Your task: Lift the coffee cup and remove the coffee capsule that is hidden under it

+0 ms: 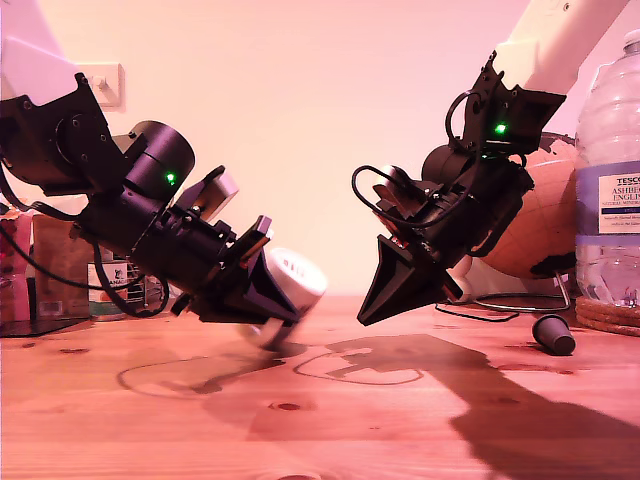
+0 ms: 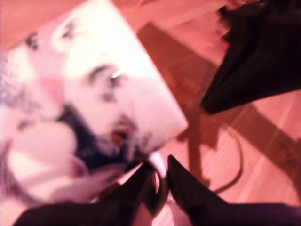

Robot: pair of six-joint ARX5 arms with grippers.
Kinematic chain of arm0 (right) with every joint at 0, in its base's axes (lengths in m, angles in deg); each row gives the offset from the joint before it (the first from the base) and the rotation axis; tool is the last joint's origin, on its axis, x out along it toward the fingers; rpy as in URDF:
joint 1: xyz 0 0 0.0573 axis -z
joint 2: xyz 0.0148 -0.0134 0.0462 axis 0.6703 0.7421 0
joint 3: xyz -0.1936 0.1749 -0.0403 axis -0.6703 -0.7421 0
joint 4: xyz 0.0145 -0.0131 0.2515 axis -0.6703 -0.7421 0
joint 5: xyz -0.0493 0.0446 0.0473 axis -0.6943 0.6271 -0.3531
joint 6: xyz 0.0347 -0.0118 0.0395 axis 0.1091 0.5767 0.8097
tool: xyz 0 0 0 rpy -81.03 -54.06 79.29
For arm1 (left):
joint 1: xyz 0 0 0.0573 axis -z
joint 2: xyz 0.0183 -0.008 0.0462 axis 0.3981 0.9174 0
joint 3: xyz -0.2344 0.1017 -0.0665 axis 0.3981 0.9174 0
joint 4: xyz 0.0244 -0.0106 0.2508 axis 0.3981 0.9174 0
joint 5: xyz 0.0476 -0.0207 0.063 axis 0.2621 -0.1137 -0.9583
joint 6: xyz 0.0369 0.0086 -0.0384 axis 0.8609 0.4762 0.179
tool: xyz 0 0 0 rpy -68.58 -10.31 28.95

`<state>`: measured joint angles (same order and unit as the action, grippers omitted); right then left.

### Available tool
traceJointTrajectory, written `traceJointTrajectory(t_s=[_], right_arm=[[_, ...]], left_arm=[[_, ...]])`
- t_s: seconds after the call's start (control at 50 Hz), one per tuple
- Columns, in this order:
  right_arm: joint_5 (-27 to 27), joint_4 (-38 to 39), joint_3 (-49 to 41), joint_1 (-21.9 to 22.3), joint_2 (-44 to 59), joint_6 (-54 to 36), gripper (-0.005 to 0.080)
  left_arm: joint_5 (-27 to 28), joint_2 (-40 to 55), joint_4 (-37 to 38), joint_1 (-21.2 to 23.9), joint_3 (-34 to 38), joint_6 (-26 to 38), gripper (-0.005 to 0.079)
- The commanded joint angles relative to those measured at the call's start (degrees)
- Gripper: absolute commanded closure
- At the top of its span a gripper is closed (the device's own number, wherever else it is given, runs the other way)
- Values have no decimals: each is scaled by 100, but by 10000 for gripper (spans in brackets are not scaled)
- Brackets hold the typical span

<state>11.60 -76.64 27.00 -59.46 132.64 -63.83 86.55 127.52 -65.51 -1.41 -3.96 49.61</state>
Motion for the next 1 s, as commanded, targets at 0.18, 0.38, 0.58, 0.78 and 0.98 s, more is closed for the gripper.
traceJointTrajectory(t_s=[0.18,0.38,0.58,0.78,0.98], right_arm=[[42,17,76,-63,-118,4,765],[42,17,76,-63,-118,2,765],[39,15,76,-63,-118,2,765],[37,-15,76,-61,-118,-11,765],[33,-31,76,-48,-116,-15,765]], left_arm=[[48,-133,-120,-151,-164,-133,764],[433,-133,-614,-168,-164,-531,764],[726,-133,-876,-168,-164,-931,764],[977,-133,-999,-168,-164,-1294,764],[1390,-116,-1314,-168,-164,-1847,764]])
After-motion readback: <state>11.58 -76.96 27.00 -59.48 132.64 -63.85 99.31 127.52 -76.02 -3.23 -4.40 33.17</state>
